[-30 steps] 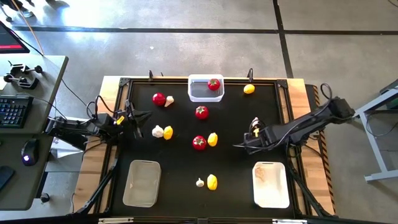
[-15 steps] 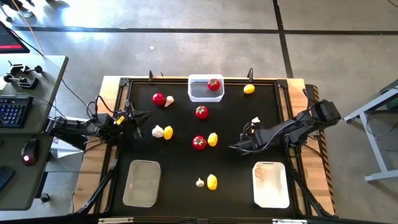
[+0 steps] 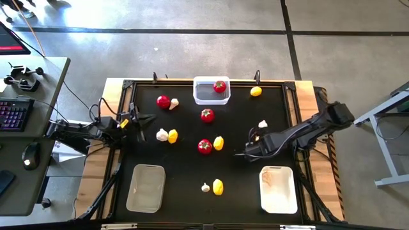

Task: Sort produce into baskets
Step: Put the yellow lemon into the gray bin

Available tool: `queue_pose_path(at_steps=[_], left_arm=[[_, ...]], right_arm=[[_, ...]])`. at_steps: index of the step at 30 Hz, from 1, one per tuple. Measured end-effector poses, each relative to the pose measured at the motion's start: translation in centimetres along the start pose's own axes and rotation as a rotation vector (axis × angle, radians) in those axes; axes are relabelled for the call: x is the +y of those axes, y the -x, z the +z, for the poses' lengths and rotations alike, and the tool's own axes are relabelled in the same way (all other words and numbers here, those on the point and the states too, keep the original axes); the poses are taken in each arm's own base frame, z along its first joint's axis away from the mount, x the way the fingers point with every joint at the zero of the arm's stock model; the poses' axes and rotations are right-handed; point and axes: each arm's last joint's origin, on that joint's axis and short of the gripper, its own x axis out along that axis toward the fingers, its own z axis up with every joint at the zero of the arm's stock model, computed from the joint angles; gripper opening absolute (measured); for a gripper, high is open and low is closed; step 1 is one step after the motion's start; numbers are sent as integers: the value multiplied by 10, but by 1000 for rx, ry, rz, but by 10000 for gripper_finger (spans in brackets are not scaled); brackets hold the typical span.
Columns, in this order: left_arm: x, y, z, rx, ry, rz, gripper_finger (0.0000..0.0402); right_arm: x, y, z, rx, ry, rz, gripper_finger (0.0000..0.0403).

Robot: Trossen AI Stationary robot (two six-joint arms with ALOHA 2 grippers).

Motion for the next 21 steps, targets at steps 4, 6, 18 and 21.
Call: queue_pose_path(at_steps=[4,6,18,21], left_arm=[[-2,-2,-5,46,16,-28,0],[-4,-4,-8,80,18,-58,0],[-15,-17,-17,144,25,-208,0],[-16,-21,-17,127,31,-202,0]], right_arm=[[9,22,-3,-40,181,155,162],[20,27,-4,-57,259,265,162],[74,49,30,-516,542,678,161],[82,55,41,-633,605,727,161]])
